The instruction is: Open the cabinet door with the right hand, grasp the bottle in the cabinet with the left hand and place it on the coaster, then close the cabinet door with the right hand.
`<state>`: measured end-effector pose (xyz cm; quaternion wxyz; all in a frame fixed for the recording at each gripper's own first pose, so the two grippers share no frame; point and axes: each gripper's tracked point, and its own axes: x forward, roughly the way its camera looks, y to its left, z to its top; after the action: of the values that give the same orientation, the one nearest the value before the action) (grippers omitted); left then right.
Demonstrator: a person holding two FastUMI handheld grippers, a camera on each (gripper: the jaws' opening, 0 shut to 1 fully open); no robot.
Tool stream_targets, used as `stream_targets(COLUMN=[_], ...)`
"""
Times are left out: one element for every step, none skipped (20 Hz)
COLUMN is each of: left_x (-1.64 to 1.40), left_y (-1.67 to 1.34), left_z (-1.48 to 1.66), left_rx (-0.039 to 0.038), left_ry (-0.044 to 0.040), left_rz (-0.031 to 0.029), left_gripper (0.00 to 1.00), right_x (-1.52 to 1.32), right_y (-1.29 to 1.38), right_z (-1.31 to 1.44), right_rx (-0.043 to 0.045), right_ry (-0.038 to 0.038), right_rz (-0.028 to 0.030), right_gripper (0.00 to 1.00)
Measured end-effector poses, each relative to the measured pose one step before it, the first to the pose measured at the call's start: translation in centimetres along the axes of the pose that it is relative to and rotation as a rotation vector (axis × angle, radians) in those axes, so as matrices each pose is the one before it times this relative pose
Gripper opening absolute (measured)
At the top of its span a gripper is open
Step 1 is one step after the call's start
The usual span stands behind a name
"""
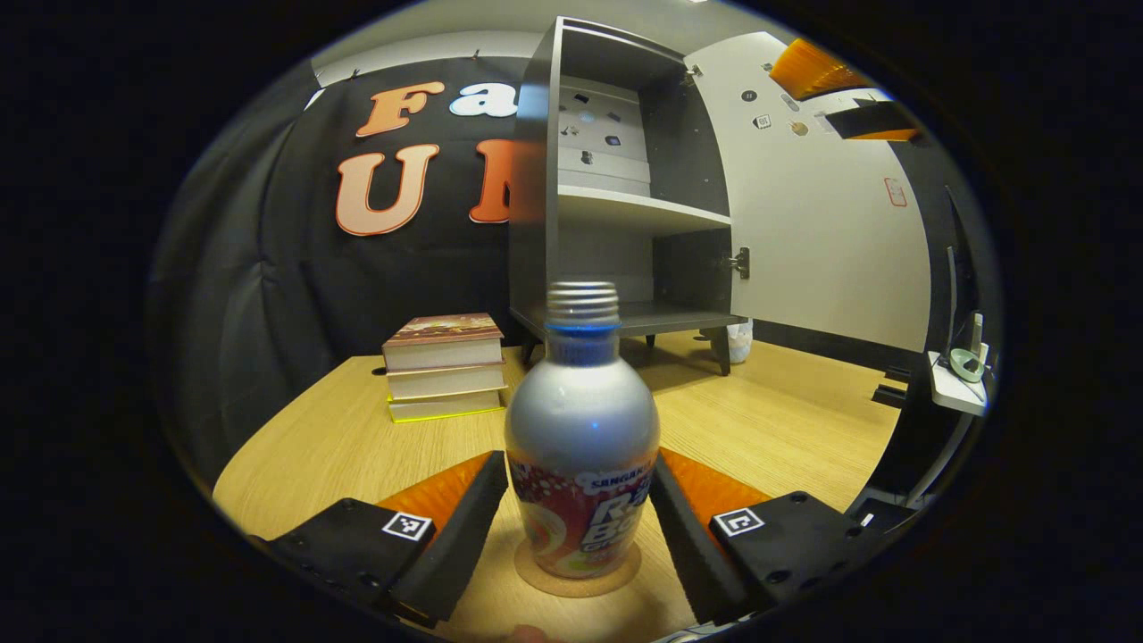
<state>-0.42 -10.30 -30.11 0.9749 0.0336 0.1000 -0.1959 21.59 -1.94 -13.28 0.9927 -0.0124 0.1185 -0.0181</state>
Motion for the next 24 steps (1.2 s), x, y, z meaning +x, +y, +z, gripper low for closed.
stream_targets(left_x=[0.072, -0.097, -0.011, -0.096, -0.076, 0.051, -0.041, -0.108, -0.054, -0.119, 0.056, -0.070, -0.053, -0.198, -0.245, -0.164, -0.136, -0.181, -0.302, -0.151, -0.281, -0.274, -0.227, -0.233], left_y=[0.086, -0.029, -0.033, 0.005, -0.015, -0.111, -0.125, -0.036, -0.067, -0.132, -0.326, -0.416, -0.105, -0.215, -0.216, -0.308, -0.401, -0.494, -0.544, -0.577, -0.461, -0.357, -0.298, -0.379], left_z=[0.616, 0.600, 0.767, 0.799, 0.819, 0.873, 0.887, 0.925, 1.085, 0.912, 0.892, 0.844, 1.139, 1.045, 1.029, 1.028, 0.969, 0.809, 0.760, 0.464, 0.720, 0.606, 0.472, 0.405], left_rx=[0.00355, 0.00350, 0.00419, 0.00237, 0.00096, 0.00386, 0.00065, -0.00472, -0.00581, -0.00383, -0.00473, 0.00098, 0.00708, 0.00678, 0.00488, -0.00299, -0.00655, -0.00924, -0.00631, -0.00673, -0.00918, -0.00670, -0.00108, -0.00027], left_ry=[-0.00440, -0.00536, -0.00566, -0.00931, -0.01075, -0.00833, -0.00822, -0.01063, -0.00993, -0.00669, -0.00415, -0.00044, -0.01166, -0.00768, -0.00686, -0.01044, -0.00773, -0.00929, -0.00166, -0.00078, -0.00871, -0.00388, -0.00320, -0.00491], left_rz=[-0.00352, -0.00493, -0.00524, -0.00591, -0.00564, -0.00361, -0.00078, 0.00258, 0.00320, 0.00614, -0.00179, -0.00083, 0.00886, 0.00971, 0.01389, 0.01626, 0.01236, 0.01199, 0.01091, 0.00832, 0.01541, 0.01725, 0.02137, 0.01747], left_gripper=[0.99, 0.99, 0.99, 0.99, 0.99, 0.99, 0.99, 0.99, 0.99, 0.99, 0.99, 0.98, 0.99, 0.99, 0.99, 0.99, 0.99, 0.99, 0.99, 0.99, 0.99, 0.99, 0.99, 0.99], right_x=[-0.176, -0.358, -0.247, -0.375, -0.322, -0.280, -0.288, -0.203, -0.139, -0.133, -0.132, -0.058, 0.174, 0.166, 0.020, 0.009, -0.060, -0.134, -0.095, -0.030, -0.092, -0.027, 0.088, 0.194], right_y=[-0.385, -0.499, -0.622, -0.606, -0.742, -0.681, -1.010, -0.860, -0.945, -1.158, -1.224, -1.289, -1.200, -1.132, -0.961, -1.112, -1.346, -1.320, -1.647, -1.822, -1.722, -1.923, -2.091, -1.908], right_z=[0.527, 0.461, 0.423, 0.436, 0.535, 0.361, 0.468, 0.436, 0.411, 0.349, 0.346, 0.254, 0.193, 0.123, 0.051, -0.039, 0.124, 0.336, 0.309, 0.114, -0.074, -0.060, -0.147, -0.091], right_rx=[0.00058, 0.00193, 0.00567, 0.00856, 0.00755, 0.00425, 0.00509, 0.00598, 0.00415, -0.00077, -0.00375, -0.00320, 0.00043, 0.00431, 0.00585, 0.00320, 0.00160, 0.00355, 0.00094, -0.00024, 0.00117, 0.00277, -0.00033, -0.00272], right_ry=[-0.00939, -0.00850, -0.00770, -0.00736, -0.01027, -0.00799, -0.00993, -0.01025, -0.00931, -0.00964, -0.01112, -0.01001, -0.00922, -0.00613, 0.00038, 0.00025, -0.00207, -0.00934, -0.00903, -0.00231, -0.00076, -0.00012, 0.00141, -0.00081], right_rz=[-0.01159, -0.01549, -0.01664, -0.01622, -0.01777, -0.01500, -0.01771, -0.01158, -0.01201, -0.01204, -0.01127, -0.00861, -0.00389, 0.00041, 0.00644, 0.00329, 0.00062, -0.00194, -0.01061, -0.01208, -0.00840, -0.01603, -0.01669, -0.01903], right_gripper=[0.94, 0.94, 0.94, 0.94, 0.94, 0.94, 0.94, 0.94, 0.94, 0.94, 0.94, 0.94, 0.94, 0.94, 0.94, 0.94, 0.94, 0.97, 0.94, 0.94, 0.94, 0.94, 0.94, 0.94])
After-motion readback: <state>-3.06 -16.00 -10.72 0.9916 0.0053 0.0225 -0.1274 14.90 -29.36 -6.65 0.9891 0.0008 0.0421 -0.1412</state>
